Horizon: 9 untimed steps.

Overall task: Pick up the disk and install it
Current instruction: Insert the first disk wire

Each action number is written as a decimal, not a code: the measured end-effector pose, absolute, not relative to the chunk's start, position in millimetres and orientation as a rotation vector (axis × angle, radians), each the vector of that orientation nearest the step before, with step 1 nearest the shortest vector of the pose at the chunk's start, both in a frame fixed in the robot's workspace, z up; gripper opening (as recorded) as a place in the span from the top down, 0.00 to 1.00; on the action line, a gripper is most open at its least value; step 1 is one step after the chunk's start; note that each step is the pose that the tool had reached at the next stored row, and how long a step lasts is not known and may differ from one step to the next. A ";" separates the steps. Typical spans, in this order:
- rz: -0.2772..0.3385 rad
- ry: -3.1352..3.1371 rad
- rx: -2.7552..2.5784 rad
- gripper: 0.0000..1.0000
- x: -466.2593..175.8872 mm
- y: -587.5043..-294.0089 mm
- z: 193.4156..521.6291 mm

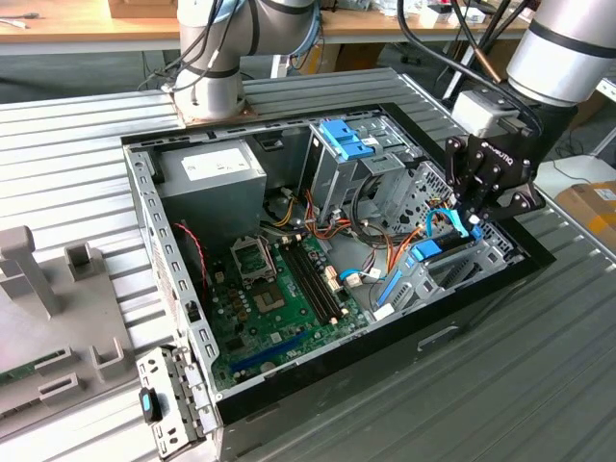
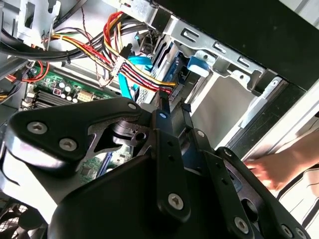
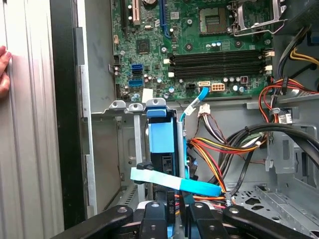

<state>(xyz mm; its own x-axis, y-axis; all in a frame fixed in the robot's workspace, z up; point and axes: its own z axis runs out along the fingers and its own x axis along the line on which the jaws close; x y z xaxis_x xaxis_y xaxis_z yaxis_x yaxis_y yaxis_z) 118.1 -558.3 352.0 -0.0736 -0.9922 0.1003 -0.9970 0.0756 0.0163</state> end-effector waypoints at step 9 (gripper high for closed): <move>0.083 -2.235 2.075 0.75 122.1 -558.2 344.9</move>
